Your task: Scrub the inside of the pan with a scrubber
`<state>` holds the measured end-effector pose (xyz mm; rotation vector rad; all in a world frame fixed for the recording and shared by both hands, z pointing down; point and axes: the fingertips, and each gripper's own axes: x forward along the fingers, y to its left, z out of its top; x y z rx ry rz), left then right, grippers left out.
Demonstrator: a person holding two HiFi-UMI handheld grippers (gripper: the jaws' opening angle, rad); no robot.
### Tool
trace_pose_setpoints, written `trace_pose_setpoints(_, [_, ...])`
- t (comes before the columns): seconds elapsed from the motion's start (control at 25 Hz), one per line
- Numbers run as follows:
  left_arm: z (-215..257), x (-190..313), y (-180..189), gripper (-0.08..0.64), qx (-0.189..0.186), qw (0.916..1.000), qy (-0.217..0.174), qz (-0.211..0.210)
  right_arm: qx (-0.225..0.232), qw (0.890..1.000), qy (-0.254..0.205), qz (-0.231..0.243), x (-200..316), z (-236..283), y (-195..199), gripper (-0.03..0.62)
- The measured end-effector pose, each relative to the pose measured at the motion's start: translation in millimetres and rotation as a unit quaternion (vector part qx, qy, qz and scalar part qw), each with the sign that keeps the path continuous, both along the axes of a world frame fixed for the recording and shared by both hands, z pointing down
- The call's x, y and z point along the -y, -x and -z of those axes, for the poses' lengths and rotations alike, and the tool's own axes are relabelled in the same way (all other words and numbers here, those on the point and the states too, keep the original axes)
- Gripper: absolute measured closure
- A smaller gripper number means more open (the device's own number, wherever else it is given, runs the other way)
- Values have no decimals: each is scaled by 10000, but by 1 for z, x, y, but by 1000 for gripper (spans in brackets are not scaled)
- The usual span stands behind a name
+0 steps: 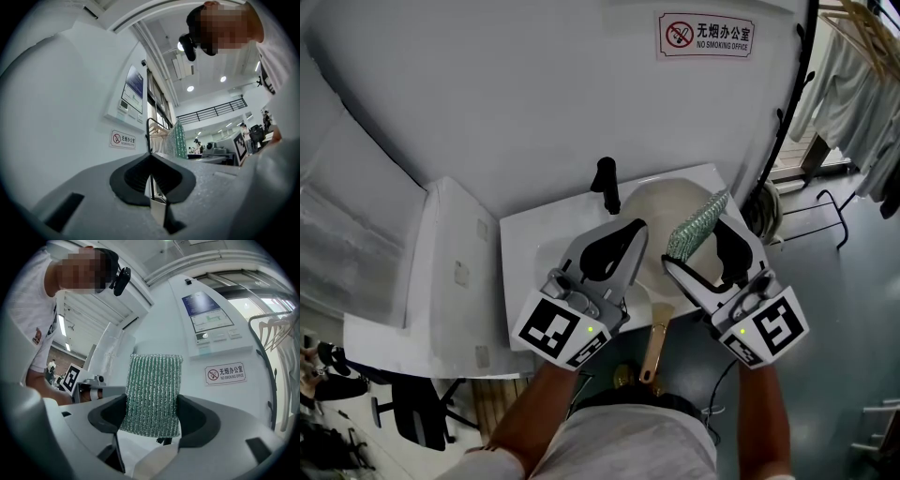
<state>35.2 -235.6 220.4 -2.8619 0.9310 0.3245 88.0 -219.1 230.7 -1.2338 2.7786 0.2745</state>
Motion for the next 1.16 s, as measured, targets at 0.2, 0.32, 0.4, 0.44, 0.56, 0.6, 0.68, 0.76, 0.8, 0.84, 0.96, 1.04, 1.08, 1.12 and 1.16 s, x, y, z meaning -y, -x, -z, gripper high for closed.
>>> trace_pose_setpoints(0.2, [-4, 2, -2, 545, 11, 10000, 46, -10, -22, 10000, 51, -34, 2, -5, -2, 249])
trace_pose_setpoints(0.32, [-6, 2, -2, 545, 17, 10000, 70, -7, -52, 10000, 69, -49, 2, -8, -2, 250])
trace_pose_setpoints(0.4, [-7, 1, -2, 545, 23, 10000, 75, -6, -70, 9999, 80, -62, 2, -9, -2, 250])
trace_pose_setpoints(0.44, [-7, 1, -2, 545, 27, 10000, 76, -6, -70, 9999, 84, -65, 3, -10, -2, 250])
trace_pose_setpoints(0.56, [-8, 2, -2, 545, 42, 10000, 79, -9, -63, 9999, 83, -64, 3, -10, -2, 250])
trace_pose_setpoints(0.6, [-8, 2, -3, 545, 47, 10000, 82, -10, -66, 9999, 86, -64, 3, -10, -2, 250])
trace_pose_setpoints(0.68, [-8, 2, -3, 545, 55, 9999, 87, -15, -76, 9999, 95, -67, 3, -10, -3, 250])
trace_pose_setpoints(0.76, [-8, 2, -4, 545, 59, 9999, 87, -26, -82, 9999, 101, -67, 3, -11, -3, 250])
trace_pose_setpoints(0.8, [-8, 2, -4, 545, 64, 9999, 87, -31, -84, 9999, 105, -67, 3, -11, -3, 250])
trace_pose_setpoints(0.84, [-9, 2, -5, 545, 69, 9999, 88, -35, -86, 9999, 110, -68, 4, -12, -4, 250])
trace_pose_setpoints(0.96, [-10, 2, -6, 545, 79, 9999, 92, -41, -87, 9999, 122, -65, 4, -13, -4, 250])
trace_pose_setpoints(1.04, [-10, 2, -6, 545, 88, 9999, 91, -45, -92, 9998, 130, -68, 4, -13, -5, 250])
trace_pose_setpoints(1.08, [-10, 2, -6, 545, 91, 9999, 91, -47, -96, 9998, 134, -72, 5, -13, -5, 250])
trace_pose_setpoints(1.12, [-10, 2, -6, 545, 94, 9999, 91, -48, -100, 9998, 138, -75, 5, -14, -5, 250])
trace_pose_setpoints(1.16, [-10, 3, -6, 545, 96, 9999, 90, -50, -104, 9998, 142, -78, 5, -14, -5, 250])
